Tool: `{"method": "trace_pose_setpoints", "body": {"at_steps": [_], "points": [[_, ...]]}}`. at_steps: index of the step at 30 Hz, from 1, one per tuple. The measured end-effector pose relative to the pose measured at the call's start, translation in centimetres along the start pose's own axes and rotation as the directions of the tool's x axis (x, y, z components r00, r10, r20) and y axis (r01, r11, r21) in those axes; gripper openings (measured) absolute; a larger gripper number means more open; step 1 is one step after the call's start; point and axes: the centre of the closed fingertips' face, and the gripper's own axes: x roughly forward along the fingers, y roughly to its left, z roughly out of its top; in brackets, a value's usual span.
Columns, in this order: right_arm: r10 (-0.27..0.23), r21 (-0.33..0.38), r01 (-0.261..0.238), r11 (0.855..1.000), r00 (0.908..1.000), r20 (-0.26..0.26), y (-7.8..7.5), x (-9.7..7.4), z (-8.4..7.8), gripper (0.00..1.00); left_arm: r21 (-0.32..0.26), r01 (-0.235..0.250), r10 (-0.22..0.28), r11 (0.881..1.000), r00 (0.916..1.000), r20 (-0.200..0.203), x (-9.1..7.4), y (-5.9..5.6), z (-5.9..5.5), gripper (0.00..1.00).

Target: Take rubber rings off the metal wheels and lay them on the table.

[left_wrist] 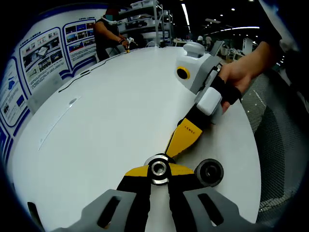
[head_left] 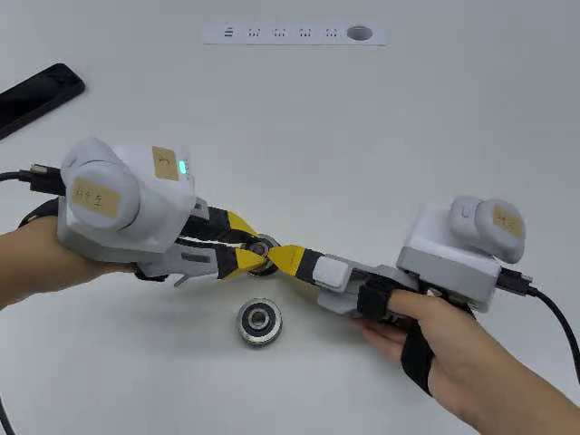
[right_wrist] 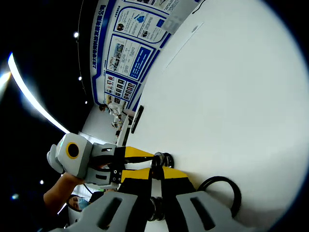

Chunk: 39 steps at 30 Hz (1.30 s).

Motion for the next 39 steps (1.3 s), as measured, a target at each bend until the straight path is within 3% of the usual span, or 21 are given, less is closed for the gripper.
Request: {"method": "trace_pose_setpoints", "body": {"at_steps": [7,12,22,24,29,31,35,39], "points": [[-0.048,0.023,0.048,0.999,0.9989,-0.001,-0.6,0.07,-0.05,0.03,-0.002,-0.001,0.001,1.0,1.0,0.002,-0.03,0.04,-0.07,0.13],[-0.084,-0.028,0.084,0.996,0.9965,-0.004,-0.5,0.13,-0.11,0.03,-0.002,-0.001,0.001,1.0,1.0,0.002,-0.04,0.05,-0.08,0.13],[-0.114,-0.041,0.114,0.993,0.9934,-0.013,-0.57,0.18,-0.14,0.04,-0.003,-0.002,0.002,1.0,1.0,0.004,-0.05,0.2,-0.27,0.13],[-0.129,-0.081,0.127,0.989,0.9914,-0.021,-0.57,0.17,-0.14,0.03,-0.002,-0.002,0.002,1.0,1.0,0.003,-0.04,0.11,-0.18,0.13],[-0.123,-0.052,0.121,0.991,0.9922,-0.023,-0.61,0.04,-0.17,0.01,-0.002,-0.001,0.001,1.0,1.0,0.002,-0.02,-0.03,-0.01,0.13],[-0.127,-0.115,0.125,0.986,0.9918,-0.014,-0.54,0.05,-0.1,0.01,-0.004,-0.001,0.001,1.0,1.0,0.003,-0.02,-0.06,0.02,0.13],[-0.122,-0.088,0.121,0.989,0.9925,-0.005,-0.43,0.03,-0.08,0.01,-0.003,-0.001,0.001,1.0,1.0,-0.001,0.0,-0.07,0.03,0.13],[-0.124,-0.112,0.123,0.986,0.9922,-0.002,-0.23,0.03,-0.06,0.0,-0.005,-0.002,0.002,1.0,1.0,0.0,0.0,-0.05,0.01,0.13]]}}
